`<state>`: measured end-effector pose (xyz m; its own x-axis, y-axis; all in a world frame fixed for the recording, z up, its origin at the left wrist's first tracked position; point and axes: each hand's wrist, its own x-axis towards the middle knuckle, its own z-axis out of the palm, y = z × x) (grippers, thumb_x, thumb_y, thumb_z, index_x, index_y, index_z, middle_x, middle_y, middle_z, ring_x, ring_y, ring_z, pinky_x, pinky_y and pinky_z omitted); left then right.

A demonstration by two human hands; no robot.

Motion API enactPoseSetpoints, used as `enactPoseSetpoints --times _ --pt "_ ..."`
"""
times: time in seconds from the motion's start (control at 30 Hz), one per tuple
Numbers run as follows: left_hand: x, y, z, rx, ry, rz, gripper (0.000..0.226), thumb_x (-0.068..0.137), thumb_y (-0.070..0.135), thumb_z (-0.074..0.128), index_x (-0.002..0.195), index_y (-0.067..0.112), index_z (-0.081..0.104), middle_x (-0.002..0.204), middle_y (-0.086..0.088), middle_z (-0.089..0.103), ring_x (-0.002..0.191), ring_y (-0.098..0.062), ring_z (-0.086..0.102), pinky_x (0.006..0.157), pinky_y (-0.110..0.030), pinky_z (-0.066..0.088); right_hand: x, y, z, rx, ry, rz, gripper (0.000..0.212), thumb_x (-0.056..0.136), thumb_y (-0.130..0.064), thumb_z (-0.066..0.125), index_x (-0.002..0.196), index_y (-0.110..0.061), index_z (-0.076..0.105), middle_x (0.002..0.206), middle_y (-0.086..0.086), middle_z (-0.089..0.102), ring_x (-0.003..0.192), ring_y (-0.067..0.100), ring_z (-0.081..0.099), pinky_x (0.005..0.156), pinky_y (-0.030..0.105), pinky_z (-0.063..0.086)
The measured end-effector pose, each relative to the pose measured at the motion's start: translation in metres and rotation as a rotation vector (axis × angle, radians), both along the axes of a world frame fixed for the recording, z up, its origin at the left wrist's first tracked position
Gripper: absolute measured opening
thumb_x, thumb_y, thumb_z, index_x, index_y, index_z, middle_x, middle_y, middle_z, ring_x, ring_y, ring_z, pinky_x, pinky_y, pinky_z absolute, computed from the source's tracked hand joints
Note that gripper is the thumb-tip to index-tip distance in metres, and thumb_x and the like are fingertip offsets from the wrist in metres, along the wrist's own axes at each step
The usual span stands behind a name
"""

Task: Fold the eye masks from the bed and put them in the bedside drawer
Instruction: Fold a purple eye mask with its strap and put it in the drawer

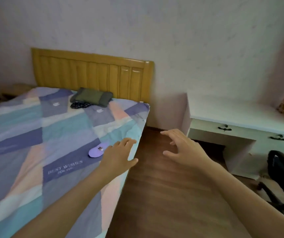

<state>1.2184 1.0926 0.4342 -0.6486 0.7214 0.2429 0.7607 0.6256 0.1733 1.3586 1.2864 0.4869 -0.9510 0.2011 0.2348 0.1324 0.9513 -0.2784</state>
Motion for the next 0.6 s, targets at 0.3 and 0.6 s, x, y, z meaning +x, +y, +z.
enactPoseSetpoints --times 0.3,0.6 --pt "-0.066 0.021 -0.029 0.006 -0.17 0.386 0.056 0.086 0.047 0.059 0.135 0.027 0.04 0.141 0.011 0.043 0.122 -0.019 0.05 0.081 -0.035 0.047 -0.161 0.067 -0.047 -0.049 -0.173 0.38 0.058 0.084 -0.043 0.058 0.136 -0.041 0.034 0.137 -0.017 0.041 0.102 0.007 0.058 0.078 0.032 0.051" --pt "-0.173 0.013 -0.096 -0.029 -0.314 0.664 0.058 0.086 0.044 0.061 0.136 0.023 0.04 0.141 0.005 0.044 0.112 -0.023 0.056 0.081 -0.038 0.049 -0.322 0.067 -0.111 -0.031 -0.322 0.646 0.055 0.087 -0.039 0.058 0.137 -0.036 0.035 0.138 -0.013 0.04 0.103 0.016 0.059 0.08 0.038 0.051"
